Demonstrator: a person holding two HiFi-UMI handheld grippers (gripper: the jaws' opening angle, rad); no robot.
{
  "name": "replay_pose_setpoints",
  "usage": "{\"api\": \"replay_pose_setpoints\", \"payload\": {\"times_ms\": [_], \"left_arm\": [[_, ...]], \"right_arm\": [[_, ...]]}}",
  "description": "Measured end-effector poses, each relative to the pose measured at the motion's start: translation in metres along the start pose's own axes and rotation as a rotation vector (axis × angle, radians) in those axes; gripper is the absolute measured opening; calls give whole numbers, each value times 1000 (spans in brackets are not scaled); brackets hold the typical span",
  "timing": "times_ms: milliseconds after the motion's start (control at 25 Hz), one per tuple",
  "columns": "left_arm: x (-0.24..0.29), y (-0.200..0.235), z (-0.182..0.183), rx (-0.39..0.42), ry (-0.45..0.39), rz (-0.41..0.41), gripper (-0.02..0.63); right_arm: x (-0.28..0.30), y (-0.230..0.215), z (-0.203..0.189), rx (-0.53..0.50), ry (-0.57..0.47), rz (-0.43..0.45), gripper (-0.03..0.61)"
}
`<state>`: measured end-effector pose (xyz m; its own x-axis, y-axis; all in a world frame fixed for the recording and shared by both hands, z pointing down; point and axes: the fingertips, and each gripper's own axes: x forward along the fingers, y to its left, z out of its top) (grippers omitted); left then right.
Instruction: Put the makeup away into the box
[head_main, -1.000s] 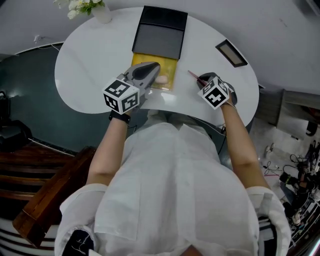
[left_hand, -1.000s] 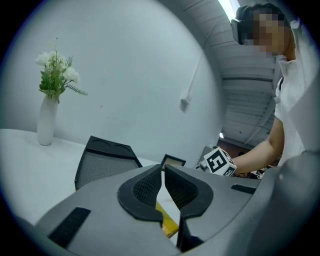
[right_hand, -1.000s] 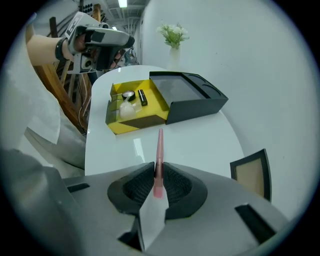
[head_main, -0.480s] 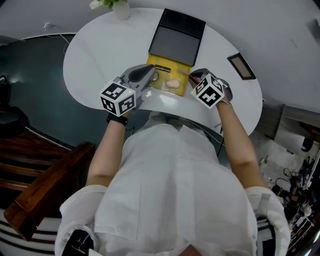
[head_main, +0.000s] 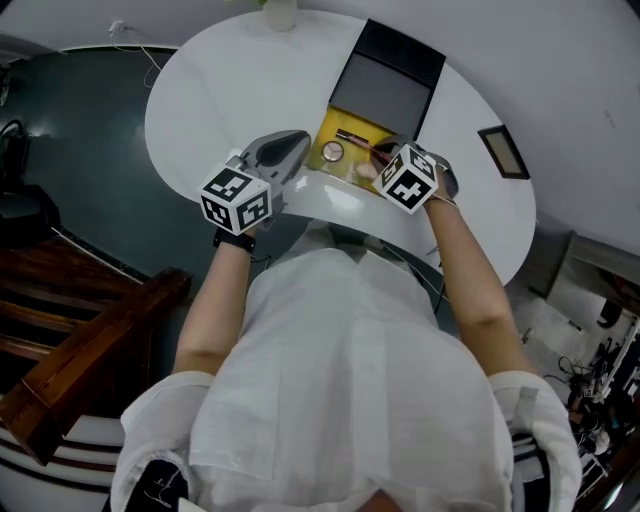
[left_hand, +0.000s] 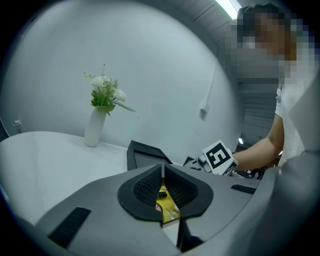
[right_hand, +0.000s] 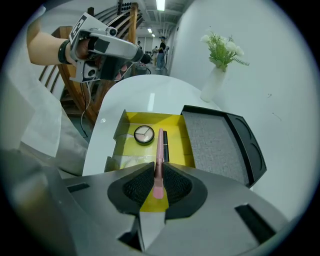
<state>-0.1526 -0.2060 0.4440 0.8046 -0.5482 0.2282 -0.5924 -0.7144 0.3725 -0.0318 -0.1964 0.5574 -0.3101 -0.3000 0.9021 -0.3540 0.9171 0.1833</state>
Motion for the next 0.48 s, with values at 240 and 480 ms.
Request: {"api": "replay_pose_setpoints", "payload": {"times_ms": [240,480], "left_arm": [[-14,8,-3,-7,-3,20,20],[-19,12,-4,-9,-2,25,20]], "right_arm": [[17,10,-2,-24,36,24,54],[21,9,-1,-15,42,27,54]]}}
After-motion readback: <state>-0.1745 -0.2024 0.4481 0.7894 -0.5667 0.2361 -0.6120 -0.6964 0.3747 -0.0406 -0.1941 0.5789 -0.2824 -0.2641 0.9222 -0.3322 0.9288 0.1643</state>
